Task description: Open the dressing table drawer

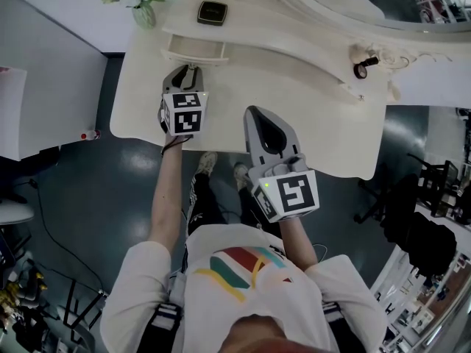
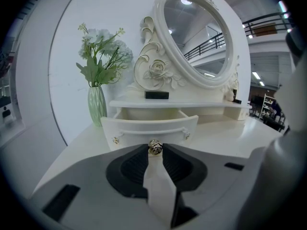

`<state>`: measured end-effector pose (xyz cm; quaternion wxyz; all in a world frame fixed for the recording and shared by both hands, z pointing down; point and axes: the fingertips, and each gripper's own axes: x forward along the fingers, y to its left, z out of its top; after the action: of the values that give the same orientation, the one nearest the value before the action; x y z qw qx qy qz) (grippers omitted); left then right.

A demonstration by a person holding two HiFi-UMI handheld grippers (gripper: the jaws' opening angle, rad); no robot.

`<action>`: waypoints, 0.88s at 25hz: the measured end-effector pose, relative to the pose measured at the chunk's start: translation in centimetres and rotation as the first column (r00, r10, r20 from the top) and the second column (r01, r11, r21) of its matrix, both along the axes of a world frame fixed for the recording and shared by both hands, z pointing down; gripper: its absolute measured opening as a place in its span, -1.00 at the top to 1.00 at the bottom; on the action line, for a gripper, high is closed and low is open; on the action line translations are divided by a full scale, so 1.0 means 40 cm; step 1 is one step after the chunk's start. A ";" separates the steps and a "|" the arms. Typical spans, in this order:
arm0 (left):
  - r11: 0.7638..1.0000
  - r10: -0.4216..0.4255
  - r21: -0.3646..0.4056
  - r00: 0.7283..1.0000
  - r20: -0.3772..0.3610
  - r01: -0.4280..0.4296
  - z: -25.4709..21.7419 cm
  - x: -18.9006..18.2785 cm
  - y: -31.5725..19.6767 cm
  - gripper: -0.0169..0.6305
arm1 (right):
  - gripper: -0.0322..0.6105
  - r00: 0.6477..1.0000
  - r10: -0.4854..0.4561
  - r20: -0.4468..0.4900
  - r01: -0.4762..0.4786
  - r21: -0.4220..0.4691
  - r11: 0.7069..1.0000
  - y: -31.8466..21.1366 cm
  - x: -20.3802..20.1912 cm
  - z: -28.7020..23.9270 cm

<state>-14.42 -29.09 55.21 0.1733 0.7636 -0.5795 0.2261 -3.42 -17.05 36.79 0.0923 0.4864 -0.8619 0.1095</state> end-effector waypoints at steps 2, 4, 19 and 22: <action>1.000 0.002 -0.004 1.000 0.001 -0.002 0.000 0.000 0.003 0.68 | 0.90 1.000 0.001 0.001 -0.001 0.002 1.000 0.002 0.001 -0.001; 1.000 0.003 -0.009 1.000 0.002 -0.003 0.001 0.000 0.007 0.68 | 0.90 1.000 0.002 0.001 -0.002 0.002 1.000 0.003 0.001 -0.003; 1.000 -0.002 -0.007 1.000 0.003 0.002 0.001 -0.007 0.027 0.68 | 0.90 1.000 0.003 -0.001 -0.002 0.004 1.000 0.017 0.000 -0.006; 1.000 -0.001 -0.007 1.000 0.004 0.001 0.001 -0.009 0.032 0.68 | 0.90 1.000 0.001 -0.004 -0.001 0.005 1.000 0.022 -0.002 -0.007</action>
<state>-14.78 -27.79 55.27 0.1751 0.7621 -0.5795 0.2295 -3.52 -16.19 36.50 0.0927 0.4873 -0.8617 0.1066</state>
